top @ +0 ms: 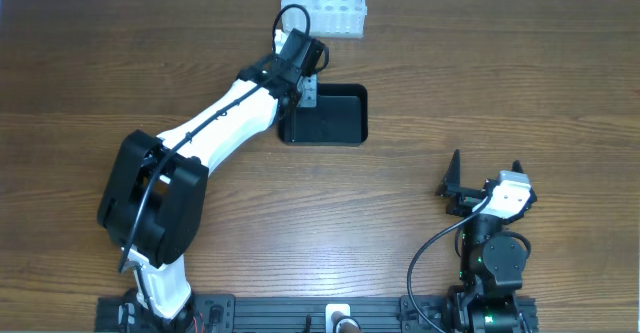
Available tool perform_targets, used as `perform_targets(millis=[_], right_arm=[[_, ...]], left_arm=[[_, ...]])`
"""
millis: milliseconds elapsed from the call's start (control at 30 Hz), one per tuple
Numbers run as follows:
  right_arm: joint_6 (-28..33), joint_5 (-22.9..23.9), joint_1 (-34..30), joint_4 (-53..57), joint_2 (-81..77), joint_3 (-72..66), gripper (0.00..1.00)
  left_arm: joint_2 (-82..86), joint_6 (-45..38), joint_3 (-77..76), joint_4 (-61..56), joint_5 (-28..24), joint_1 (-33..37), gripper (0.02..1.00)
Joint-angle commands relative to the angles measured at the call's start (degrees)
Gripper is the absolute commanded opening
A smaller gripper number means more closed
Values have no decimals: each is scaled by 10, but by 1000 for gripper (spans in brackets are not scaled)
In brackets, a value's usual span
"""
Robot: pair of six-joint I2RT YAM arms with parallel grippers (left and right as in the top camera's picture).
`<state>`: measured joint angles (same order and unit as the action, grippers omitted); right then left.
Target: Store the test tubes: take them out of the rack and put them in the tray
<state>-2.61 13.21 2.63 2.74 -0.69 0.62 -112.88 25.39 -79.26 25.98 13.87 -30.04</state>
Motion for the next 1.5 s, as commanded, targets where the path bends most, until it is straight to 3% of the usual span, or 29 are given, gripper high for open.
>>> perform_targets(millis=[33,100,267,400,633,1167,1500], right_arm=[[1,2,3,1,3,-3,991],[1,2,3,1,3,-3,991],[1,2,3,1,3,-3,993],[1,2,3,1,3,-3,993],[1,2,3,1,3,-3,993],[1,2,3,1,3,-3,993],[1,2,3,1,3,-3,993]], left_arm=[[27,-13,-6,-35,29,3,382],[43,-35,-15,-57,38,3,439],[64,-84,-39,-143,73,3,818],[58,-115,-43,-216,77,7,897],[-7,-115,-52,-291,76,29,908],[-216,-132,-277,-275,41,30,906],[-252,-132,-297,-275,18,38,862]])
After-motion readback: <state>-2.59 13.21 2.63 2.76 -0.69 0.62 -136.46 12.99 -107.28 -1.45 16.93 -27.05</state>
